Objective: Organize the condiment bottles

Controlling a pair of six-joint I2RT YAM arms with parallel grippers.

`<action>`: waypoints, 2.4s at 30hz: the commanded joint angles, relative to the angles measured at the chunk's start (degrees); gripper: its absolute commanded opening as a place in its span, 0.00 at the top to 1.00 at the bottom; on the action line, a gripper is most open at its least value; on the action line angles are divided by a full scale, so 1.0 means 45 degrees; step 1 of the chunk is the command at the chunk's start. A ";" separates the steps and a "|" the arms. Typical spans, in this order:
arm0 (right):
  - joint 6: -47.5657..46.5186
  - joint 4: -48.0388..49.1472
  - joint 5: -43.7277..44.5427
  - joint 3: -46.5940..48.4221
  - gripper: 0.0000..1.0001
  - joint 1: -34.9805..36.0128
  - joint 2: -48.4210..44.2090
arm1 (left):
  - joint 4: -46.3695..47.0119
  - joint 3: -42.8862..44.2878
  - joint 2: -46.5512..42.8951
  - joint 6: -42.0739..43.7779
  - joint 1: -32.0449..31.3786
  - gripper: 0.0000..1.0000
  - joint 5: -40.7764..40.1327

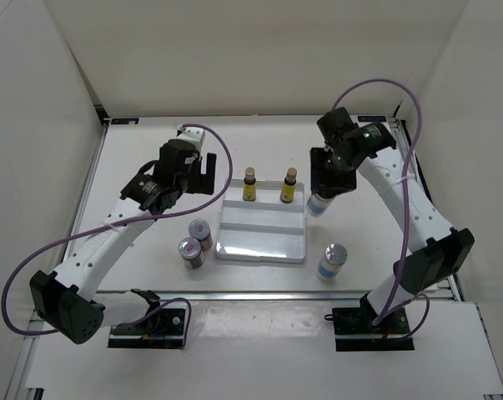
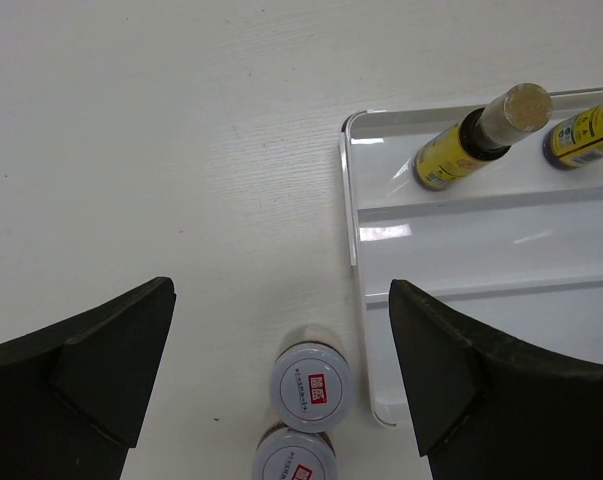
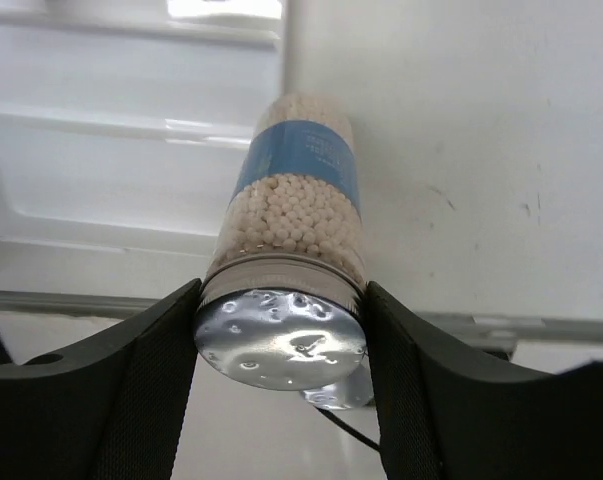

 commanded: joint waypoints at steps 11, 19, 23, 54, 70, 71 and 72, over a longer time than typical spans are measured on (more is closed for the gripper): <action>-0.0832 0.0371 -0.1655 0.1622 1.00 0.0997 0.2259 | -0.0068 -0.0115 -0.0490 0.0093 -0.0073 0.01 -0.0633; -0.0834 0.1543 -0.1657 0.0860 1.00 0.1231 0.3023 | -0.0068 -0.0232 -0.0490 0.0230 -0.0190 0.01 -0.0867; -0.0950 0.1779 -0.1657 0.0741 1.00 0.1231 0.3276 | -0.0068 -0.0349 -0.0608 0.0230 -0.0190 0.01 -0.1120; -0.1185 0.2402 -0.0407 0.1309 1.00 0.1231 0.4059 | -0.0068 -0.0232 -0.0490 0.0464 -0.0190 0.01 -0.1356; -0.0951 0.2444 -0.0270 0.0858 0.70 0.1464 0.3784 | -0.0068 -0.0115 -0.0373 0.0464 -0.0190 0.01 -0.1356; -0.0951 0.2443 -0.0270 0.0858 0.57 0.1465 0.3649 | -0.0068 -0.0115 -0.0257 0.0464 -0.0190 0.01 -0.1356; -0.0951 0.2095 -0.0270 0.0994 0.38 0.1465 0.3648 | -0.0068 -0.0115 -0.0256 0.0464 -0.0190 0.01 -0.1356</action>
